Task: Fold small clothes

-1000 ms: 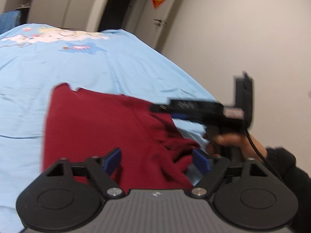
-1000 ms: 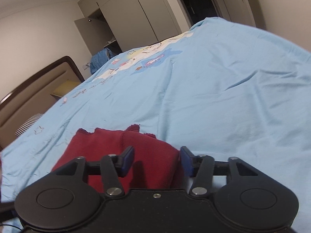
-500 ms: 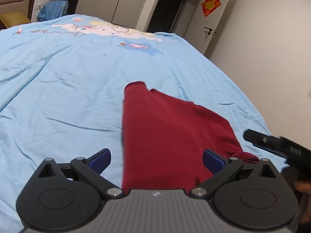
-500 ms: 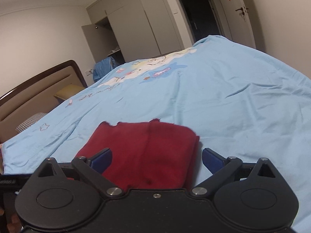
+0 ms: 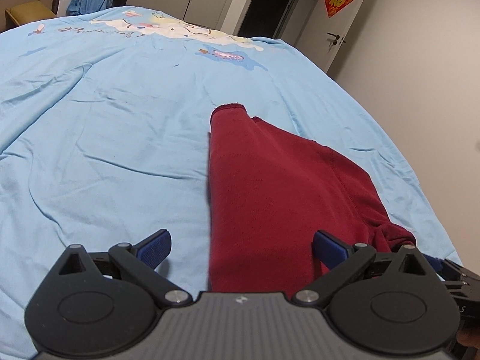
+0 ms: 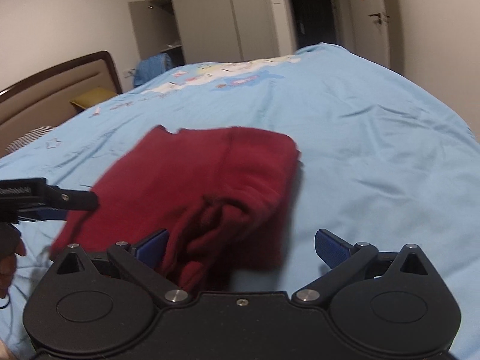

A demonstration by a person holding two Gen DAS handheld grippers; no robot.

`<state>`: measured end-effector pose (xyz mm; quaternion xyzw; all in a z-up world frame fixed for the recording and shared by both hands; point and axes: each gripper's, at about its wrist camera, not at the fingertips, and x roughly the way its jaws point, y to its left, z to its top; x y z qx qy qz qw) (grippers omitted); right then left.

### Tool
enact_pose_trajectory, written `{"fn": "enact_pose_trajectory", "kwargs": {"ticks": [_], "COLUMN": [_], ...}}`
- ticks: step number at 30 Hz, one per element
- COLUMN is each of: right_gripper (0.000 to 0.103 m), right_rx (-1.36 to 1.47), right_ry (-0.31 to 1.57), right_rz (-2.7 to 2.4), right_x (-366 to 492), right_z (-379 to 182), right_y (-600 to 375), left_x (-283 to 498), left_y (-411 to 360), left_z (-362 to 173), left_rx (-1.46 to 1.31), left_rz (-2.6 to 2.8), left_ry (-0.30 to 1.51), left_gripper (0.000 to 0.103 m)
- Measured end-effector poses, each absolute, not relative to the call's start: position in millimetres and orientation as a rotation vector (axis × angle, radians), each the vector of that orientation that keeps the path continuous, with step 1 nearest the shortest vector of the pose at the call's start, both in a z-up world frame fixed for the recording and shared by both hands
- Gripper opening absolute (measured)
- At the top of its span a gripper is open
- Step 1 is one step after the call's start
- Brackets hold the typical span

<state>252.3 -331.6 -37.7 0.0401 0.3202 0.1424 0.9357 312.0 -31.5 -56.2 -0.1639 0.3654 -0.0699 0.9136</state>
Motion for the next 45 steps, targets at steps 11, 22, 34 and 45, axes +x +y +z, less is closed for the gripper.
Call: {"fn": "enact_pose_trajectory", "kwargs": {"ticks": [11,22,34,45], "right_gripper": [0.102,0.102,0.102,0.095], "right_rx": [0.162,0.256,0.348,0.387], "right_ry": [0.680,0.614,0.666,0.686], "right_rz": [0.229,0.311,0.404,0.457], "right_x": [244.4,244.2,344.7,366.2], "right_z": [-67.7,-50.1,-57.6,-71.3], "right_y": [-342.9,-351.9,-347.0,-350.5], "left_x": [315.3,316.3,367.2,383.0], "left_y": [-27.5,-19.2,-16.8,-2.7], "left_z": [-74.1,-63.6,-60.4,-82.0], "left_rx": [-0.344,-0.370,-0.315,-0.375], "left_rz": [-0.148,-0.151,-0.195,-0.298], "left_ry": [0.799,0.744,0.772,0.821], "left_gripper": [0.103,0.103,0.103,0.103]}}
